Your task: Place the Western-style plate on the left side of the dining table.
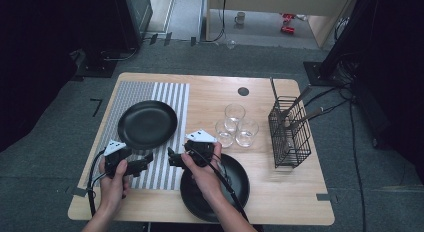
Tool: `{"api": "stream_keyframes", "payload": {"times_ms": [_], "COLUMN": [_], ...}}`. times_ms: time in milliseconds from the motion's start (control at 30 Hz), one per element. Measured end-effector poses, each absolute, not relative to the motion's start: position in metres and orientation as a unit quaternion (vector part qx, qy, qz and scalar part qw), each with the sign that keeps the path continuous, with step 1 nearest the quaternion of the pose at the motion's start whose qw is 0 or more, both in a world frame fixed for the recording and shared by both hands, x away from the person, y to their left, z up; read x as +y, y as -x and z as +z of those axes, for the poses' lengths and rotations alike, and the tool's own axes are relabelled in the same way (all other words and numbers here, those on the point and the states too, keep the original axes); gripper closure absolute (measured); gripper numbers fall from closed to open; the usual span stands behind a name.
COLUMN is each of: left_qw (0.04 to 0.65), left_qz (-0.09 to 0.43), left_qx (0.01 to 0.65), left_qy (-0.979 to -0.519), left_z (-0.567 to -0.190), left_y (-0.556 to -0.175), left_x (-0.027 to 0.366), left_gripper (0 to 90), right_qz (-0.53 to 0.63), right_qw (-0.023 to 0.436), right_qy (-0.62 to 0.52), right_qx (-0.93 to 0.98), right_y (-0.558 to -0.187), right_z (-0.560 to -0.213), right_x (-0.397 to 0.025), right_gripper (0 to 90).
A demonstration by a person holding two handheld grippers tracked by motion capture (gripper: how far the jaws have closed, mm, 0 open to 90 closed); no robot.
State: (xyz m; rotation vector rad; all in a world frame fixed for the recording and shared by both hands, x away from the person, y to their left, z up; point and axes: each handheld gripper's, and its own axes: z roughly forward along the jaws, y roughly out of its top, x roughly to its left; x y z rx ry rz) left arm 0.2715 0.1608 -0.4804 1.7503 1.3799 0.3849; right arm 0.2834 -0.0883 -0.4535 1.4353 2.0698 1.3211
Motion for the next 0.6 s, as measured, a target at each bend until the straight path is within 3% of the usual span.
{"api": "stream_keyframes", "payload": {"times_ms": [300, 600], "left_qw": [0.418, 0.370], "left_qz": [0.153, 0.180], "left_qx": [0.542, 0.521], "left_qy": [-0.713, -0.748], "left_z": [-0.486, -0.504], "left_y": [-0.254, -0.250], "left_x": [0.161, 0.153], "left_gripper": [8.7, 8.7], "right_qz": [0.459, 0.459], "right_qw": [0.153, 0.164], "right_qy": [-0.501, -0.504], "right_qx": [0.718, 0.713], "right_y": [-0.263, -0.249], "right_z": [-0.455, -0.462], "right_x": [-0.098, -0.109], "right_gripper": [0.0, 0.0]}}
